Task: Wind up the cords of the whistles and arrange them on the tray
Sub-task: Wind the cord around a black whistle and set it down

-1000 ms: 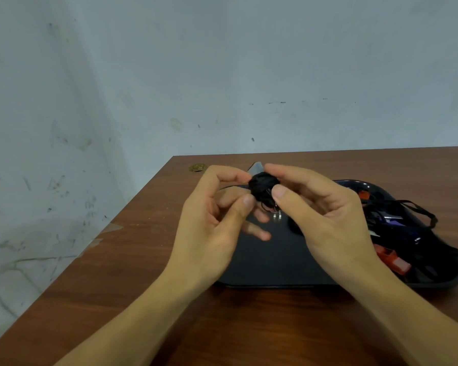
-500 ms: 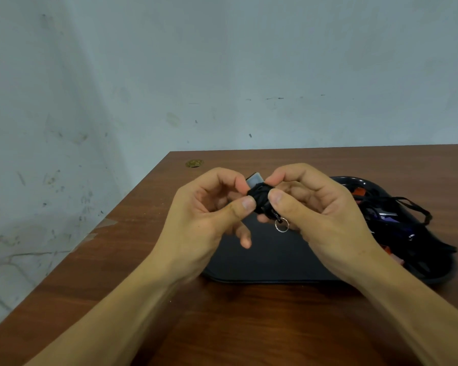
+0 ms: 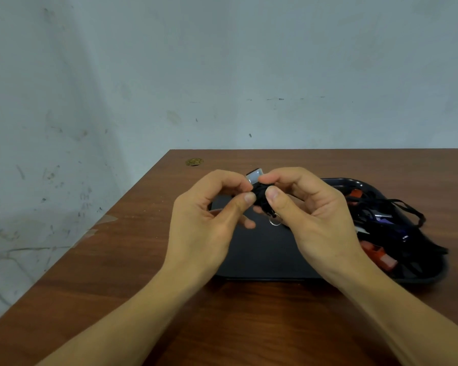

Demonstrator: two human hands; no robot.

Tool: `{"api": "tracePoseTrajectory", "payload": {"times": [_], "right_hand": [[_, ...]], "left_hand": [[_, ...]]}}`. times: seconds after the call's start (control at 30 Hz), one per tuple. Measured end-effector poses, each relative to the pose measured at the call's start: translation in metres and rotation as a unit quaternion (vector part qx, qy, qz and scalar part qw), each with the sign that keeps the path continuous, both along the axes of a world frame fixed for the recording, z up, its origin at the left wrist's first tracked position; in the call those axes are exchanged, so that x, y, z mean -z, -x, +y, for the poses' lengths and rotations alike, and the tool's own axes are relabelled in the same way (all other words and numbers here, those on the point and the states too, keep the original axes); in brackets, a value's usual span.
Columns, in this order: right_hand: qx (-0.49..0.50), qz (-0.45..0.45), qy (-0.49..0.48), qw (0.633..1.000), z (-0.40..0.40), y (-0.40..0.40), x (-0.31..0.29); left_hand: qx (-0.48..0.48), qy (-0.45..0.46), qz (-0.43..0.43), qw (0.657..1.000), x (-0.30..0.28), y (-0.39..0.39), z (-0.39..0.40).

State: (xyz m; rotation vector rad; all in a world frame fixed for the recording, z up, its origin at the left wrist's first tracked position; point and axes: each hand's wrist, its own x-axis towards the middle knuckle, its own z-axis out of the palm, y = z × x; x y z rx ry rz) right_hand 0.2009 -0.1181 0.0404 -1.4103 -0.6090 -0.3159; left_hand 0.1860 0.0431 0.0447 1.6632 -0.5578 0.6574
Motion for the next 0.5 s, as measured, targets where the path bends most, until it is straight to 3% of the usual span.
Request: {"api": "tracePoseTrajectory", "payload": {"times": [0.17,0.5], "right_hand": [[-0.006,0.016,0.005,1.0,0.002,-0.001,0.003],[0.047,0.01,-0.034,0.998,0.011,0.002,-0.004]], "left_hand": [[-0.053,-0.047,-0.039,0.997,0.001,0.0,0.0],[-0.026,-0.016,0.013,0.999,-0.005,-0.007,-0.004]]}}
